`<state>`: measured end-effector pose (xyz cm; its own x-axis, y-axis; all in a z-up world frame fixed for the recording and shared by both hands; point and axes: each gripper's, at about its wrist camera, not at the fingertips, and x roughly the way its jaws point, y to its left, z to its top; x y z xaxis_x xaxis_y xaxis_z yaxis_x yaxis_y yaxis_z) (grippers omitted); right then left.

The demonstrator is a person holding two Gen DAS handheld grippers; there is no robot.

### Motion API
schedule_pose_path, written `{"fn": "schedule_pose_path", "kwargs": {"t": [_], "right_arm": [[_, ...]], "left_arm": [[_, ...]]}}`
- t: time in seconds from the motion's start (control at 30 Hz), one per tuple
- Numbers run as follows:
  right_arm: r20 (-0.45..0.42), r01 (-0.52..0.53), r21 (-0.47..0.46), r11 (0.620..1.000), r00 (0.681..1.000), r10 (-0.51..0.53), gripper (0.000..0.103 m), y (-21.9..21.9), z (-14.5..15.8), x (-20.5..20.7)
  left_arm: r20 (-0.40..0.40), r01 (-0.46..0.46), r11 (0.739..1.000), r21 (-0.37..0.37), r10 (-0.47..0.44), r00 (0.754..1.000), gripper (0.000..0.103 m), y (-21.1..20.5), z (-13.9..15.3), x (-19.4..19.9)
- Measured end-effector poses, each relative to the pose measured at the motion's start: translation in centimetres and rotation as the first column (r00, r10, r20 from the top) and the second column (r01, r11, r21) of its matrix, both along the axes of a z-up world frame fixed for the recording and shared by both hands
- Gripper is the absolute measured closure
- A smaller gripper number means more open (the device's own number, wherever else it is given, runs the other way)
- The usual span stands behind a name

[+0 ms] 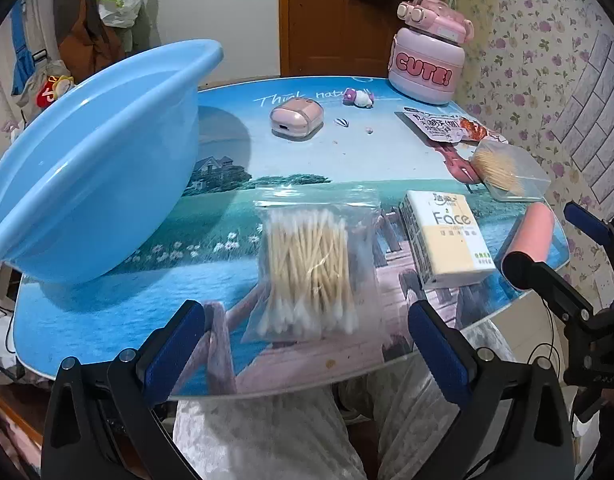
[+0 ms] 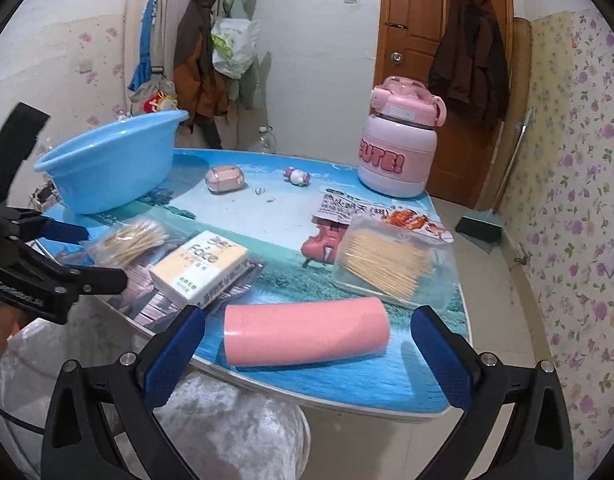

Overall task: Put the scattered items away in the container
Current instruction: 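Grasp the bag of cotton swabs with the left gripper while the right gripper grasps the pink roll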

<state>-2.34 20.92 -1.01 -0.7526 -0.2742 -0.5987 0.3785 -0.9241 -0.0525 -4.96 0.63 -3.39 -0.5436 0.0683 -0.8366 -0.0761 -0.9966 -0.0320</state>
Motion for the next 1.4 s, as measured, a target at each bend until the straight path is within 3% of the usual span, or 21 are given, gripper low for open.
{"fn": "schedule_pose_path", "kwargs": {"t": [0.2, 0.7, 1.27, 1.4], "right_arm": [[-0.005, -0.028, 0.020, 0.999, 1.000, 0.028, 0.000, 0.1, -0.9, -1.0], [0.014, -0.051, -0.046, 0.998, 0.999, 0.052, 0.000, 0.8, -2.3, -2.4], [0.028, -0.065, -0.073, 0.995, 0.997, 0.067, 0.000, 0.4, -3.2, -2.8], [0.011, -0.059, -0.079, 0.995, 0.998, 0.060, 0.006, 0.4, -3.3, -2.7]], "left_arm": [[0.006, 0.007, 1.000, -0.009, -0.007, 1.000, 0.000, 0.3, -0.3, -0.9], [-0.013, 0.030, 0.999, -0.018, -0.030, 0.999, 0.000, 0.6, -0.8, -2.2], [-0.128, 0.072, 0.997, -0.010, -0.073, 0.989, 0.000, 0.6, -1.2, -2.2], [-0.169, 0.073, 0.997, -0.006, -0.073, 0.983, 0.000, 0.5, -1.4, -1.8]]}}
